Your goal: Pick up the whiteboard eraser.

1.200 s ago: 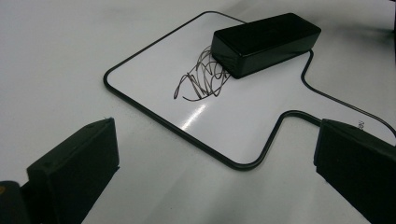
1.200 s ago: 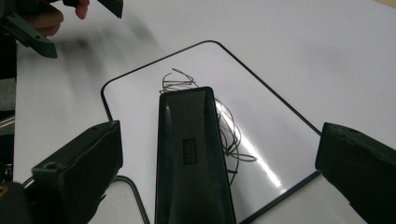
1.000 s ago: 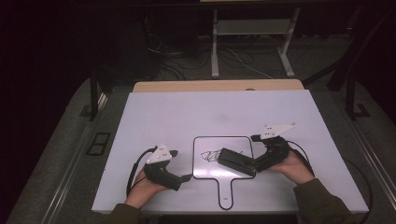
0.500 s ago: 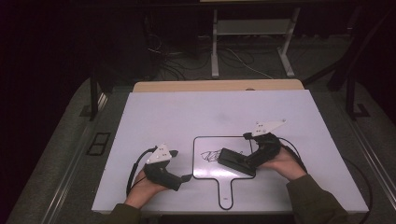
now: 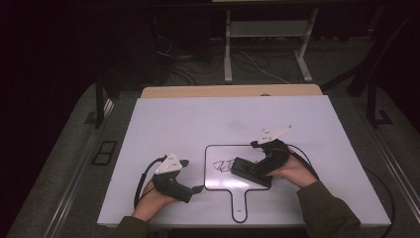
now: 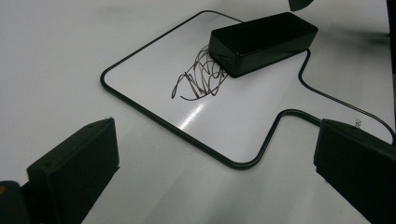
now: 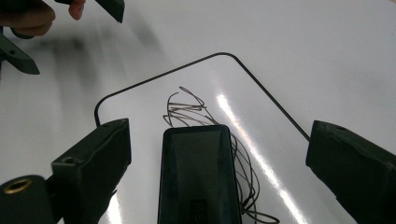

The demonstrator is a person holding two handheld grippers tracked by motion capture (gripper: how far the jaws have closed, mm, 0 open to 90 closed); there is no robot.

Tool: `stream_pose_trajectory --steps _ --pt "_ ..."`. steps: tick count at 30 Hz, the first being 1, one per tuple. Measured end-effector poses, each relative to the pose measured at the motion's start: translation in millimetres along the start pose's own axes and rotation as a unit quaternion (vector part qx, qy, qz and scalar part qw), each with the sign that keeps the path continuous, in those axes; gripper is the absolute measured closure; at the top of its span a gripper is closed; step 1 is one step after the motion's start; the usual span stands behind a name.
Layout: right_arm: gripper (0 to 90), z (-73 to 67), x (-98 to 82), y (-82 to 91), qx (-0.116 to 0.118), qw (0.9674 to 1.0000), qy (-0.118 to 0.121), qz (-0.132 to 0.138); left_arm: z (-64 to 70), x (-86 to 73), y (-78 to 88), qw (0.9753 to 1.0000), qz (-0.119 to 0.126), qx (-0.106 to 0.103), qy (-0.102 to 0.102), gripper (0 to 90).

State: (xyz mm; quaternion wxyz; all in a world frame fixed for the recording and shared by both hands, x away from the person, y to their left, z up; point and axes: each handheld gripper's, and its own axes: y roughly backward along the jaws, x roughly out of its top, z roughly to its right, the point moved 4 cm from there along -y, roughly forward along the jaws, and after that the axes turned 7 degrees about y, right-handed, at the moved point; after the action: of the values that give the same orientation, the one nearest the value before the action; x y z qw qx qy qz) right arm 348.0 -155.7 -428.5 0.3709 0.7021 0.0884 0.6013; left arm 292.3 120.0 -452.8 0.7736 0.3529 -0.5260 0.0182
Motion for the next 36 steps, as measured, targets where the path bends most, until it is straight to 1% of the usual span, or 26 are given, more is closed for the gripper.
stream_pose_trajectory --steps 6,7,8,11,14,16,17,18,19,20,21,23,24,25,27,31,32,35,36 --pt "5.5 -0.3 -2.1 -3.2 0.004 0.9999 0.002 -0.017 0.3 -0.2 0.0 1.0 -0.002 0.0 -0.001 0.0" --pt "7.5 -0.4 -2.9 -3.3 0.005 0.9997 0.002 -0.022 0.4 -0.2 -0.2 1.0 -0.001 0.0 -0.001 0.0" --pt "14.5 -0.6 -3.4 -2.9 0.008 0.9996 0.002 -0.027 0.5 -0.2 -0.2 1.0 -0.001 0.0 -0.001 0.0" --pt "15.5 -2.5 -5.4 -2.8 0.011 0.9987 0.008 -0.049 0.7 -0.2 -0.2 1.0 0.0 0.0 -0.001 0.0" --pt "15.5 -3.3 -8.5 -4.3 0.015 0.9968 0.018 -0.077 0.6 -0.4 -0.3 1.0 -0.001 0.0 -0.001 0.0" --pt "15.5 -4.5 -10.2 -5.6 0.017 0.9957 0.021 -0.089 0.5 -0.6 -0.5 1.0 -0.002 0.0 -0.001 0.0" --pt "15.6 -4.3 -11.3 -6.5 0.016 0.995 0.029 -0.095 0.4 -0.7 -0.6 1.0 -0.003 0.0 -0.001 0.0" --pt "15.8 -4.1 -11.9 -6.9 0.016 0.9945 0.031 -0.099 0.5 -0.7 -0.6 1.0 -0.003 0.0 -0.001 0.0" --pt "15.8 -3.9 -12.4 -7.1 0.014 0.994 0.033 -0.103 0.4 -0.7 -0.6 1.0 -0.003 0.0 -0.001 0.0" --pt "15.8 -4.8 -12.5 -7.4 0.015 0.994 0.029 -0.104 0.3 -0.7 -0.6 1.0 -0.003 0.0 -0.001 0.0" --pt "15.8 -4.7 -12.9 -7.3 0.013 0.9937 0.03 -0.107 0.3 -0.7 -0.6 1.0 -0.003 0.0 -0.001 0.0" --pt "17.8 -4.3 -13.8 -7.1 0.013 0.9931 0.032 -0.112 -0.2 -0.8 -0.2 1.0 -0.005 0.001 -0.001 0.0" --pt "18.3 -3.1 -14.7 -6.5 0.011 0.9923 0.037 -0.118 -0.8 -0.8 -0.7 1.0 -0.002 0.0 0.0 0.0" --pt "18.3 -4.5 -14.9 -6.7 0.014 0.9923 0.031 -0.119 -0.9 -0.9 -0.9 1.0 -0.002 -0.001 0.0 0.0" --pt "18.6 -5.3 -15.5 -6.8 0.016 0.9917 0.031 -0.124 -1.7 -1.1 -0.7 1.0 -0.005 -0.002 -0.001 0.0" --pt "18.7 -6.8 -16.8 -9.0 0.01 0.9899 0.039 -0.136 -3.0 -0.9 -1.4 1.0 -0.001 -0.002 0.0 0.0" --pt "20.0 -6.5 -17.6 -9.1 0.006 0.9889 0.045 -0.141 -3.0 -0.9 -1.4 1.0 -0.002 -0.003 0.0 0.0" --pt "21.8 -8.5 -18.9 -9.3 0.005 0.9879 0.046 -0.148 -2.6 -1.0 -1.7 1.0 -0.003 -0.003 0.0 0.0" --pt "22.2 -8.7 -19.7 -9.3 0.004 0.9869 0.05 -0.153 -2.7 -1.0 -1.8 1.0 -0.003 -0.003 -0.001 0.0"
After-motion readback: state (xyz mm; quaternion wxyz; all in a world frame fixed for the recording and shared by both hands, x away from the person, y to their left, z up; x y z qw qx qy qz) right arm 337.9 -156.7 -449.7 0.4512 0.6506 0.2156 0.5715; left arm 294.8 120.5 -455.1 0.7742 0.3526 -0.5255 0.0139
